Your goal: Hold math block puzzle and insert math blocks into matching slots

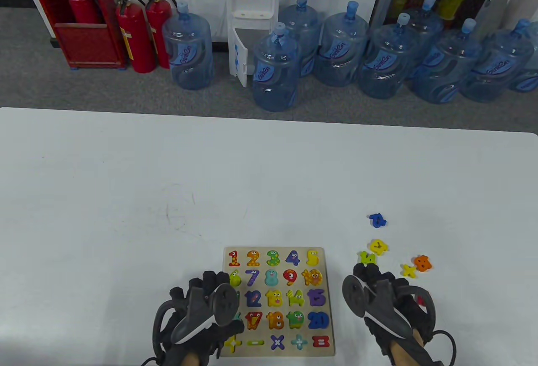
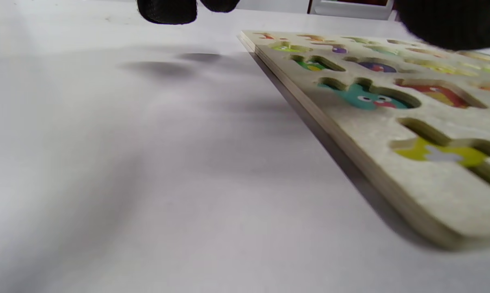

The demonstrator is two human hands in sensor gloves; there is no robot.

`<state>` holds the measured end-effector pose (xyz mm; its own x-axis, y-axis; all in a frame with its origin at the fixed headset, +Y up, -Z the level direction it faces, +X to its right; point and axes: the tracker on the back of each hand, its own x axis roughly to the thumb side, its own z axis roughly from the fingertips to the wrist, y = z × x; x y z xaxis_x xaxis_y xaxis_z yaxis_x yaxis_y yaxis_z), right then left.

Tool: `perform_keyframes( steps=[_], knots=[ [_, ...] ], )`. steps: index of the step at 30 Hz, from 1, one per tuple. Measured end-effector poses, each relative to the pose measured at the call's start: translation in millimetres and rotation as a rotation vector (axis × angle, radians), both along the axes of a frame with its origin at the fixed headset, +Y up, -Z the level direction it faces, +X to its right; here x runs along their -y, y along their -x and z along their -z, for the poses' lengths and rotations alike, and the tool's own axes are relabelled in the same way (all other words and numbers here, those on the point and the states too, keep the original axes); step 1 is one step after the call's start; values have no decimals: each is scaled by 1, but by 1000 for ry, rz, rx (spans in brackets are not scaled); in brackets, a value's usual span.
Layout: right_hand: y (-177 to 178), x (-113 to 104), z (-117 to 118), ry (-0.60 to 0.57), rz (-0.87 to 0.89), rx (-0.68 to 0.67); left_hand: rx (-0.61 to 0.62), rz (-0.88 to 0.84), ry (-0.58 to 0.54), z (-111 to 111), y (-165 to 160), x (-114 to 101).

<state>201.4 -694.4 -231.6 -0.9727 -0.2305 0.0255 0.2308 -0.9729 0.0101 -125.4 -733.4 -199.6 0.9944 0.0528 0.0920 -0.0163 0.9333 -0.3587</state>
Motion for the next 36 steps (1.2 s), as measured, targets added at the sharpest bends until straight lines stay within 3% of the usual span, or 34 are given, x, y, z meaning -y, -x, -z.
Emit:
perform_keyframes(
  steps=[5, 8, 12, 21, 27, 31, 34, 36],
  knots=[
    [-16, 27, 17, 92, -44, 114, 36, 46, 50, 1, -7, 5],
    [-17, 44, 31, 201, -77, 149, 93, 41, 136, 1, -11, 12],
    [-16, 49, 47, 237, -54, 196, 97, 134, 126, -1, -15, 14],
    [-6, 47, 63, 262, -74, 109, 69, 101, 148, 0, -12, 15],
    [-7, 34, 59, 195, 6, 27, 58, 73, 147, -1, -11, 16],
    [-5, 34, 42, 111, 43, -22, 7, 65, 126, -1, -6, 12],
    [-2, 30, 33, 165, 18, -35, -39, 50, 90, -1, 3, 8],
    [-3, 26, 27, 159, 117, -30, -65, 42, 64, -1, 9, 6]
  ],
)
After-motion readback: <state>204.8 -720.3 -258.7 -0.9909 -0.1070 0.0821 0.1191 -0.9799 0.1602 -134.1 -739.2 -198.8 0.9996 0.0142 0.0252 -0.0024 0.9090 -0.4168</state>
